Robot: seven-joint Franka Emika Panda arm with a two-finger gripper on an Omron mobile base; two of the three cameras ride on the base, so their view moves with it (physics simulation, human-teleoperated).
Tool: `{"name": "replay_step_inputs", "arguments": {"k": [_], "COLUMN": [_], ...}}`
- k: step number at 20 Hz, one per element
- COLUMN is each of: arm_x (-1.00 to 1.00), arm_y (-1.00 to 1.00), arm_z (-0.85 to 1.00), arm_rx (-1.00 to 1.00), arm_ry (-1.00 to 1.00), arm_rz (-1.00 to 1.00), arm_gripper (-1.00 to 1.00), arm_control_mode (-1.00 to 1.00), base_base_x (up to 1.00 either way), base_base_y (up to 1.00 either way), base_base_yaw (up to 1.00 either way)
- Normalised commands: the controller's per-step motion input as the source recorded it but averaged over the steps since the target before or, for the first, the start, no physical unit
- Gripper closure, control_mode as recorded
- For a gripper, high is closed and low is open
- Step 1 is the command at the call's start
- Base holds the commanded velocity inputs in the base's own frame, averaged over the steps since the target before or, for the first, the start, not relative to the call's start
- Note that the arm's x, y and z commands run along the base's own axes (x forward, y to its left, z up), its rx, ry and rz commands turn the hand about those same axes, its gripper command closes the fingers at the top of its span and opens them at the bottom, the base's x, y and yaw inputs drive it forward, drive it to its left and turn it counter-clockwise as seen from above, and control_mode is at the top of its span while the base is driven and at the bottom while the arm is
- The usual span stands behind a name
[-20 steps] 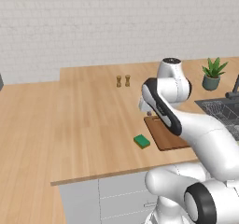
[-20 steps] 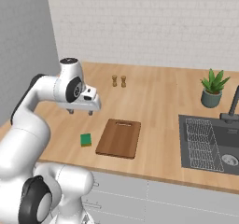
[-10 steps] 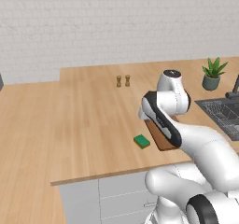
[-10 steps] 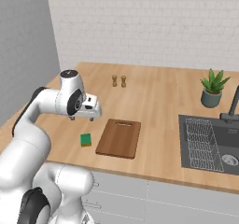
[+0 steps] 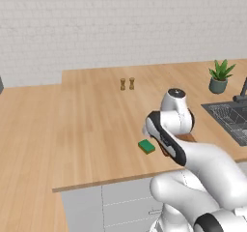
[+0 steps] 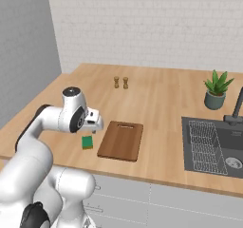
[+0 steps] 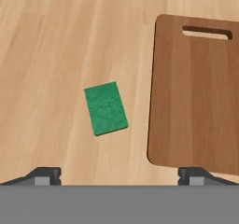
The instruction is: Pick up the sponge from the counter and clean the cutting board by briefly scrubbing or pressing down on the cutting board. Once finished, release the sponge.
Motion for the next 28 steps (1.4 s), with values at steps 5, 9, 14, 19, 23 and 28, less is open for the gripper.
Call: {"name": "replay_step_inputs", "arguments": {"k": [5,9,14,19,23,28], "arm_x": [0.11,0.20,0.41,0.46,0.34,0.30], "arm_y": [0.14,0.17,0.12,0.09,0.08,0.05], "arm_z": [-0.30,-0.31,-0.28,-0.35,-0.37,-0.41], "arm_rx": [0.01,0.02,0.01,0.00,0.00,0.00], "arm_ry": [0.00,0.00,0.00,0.00,0.00,0.00], "arm_rz": [0.00,0.00,0.00,0.00,0.00,0.00], "arm_gripper": [-1.00,-1.00,-1.00,-1.00,-1.00,-1.00], "arm_control_mode": [-1.00,-1.00,-1.00,-1.00,-1.00,-1.00], "base_base_x": [0.00,0.00,0.00,0.00,0.00,0.00], "base_base_y": [0.00,0.00,0.00,0.00,0.00,0.00], "base_base_yaw": [0.00,0.00,0.00,0.00,0.00,0.00]}}
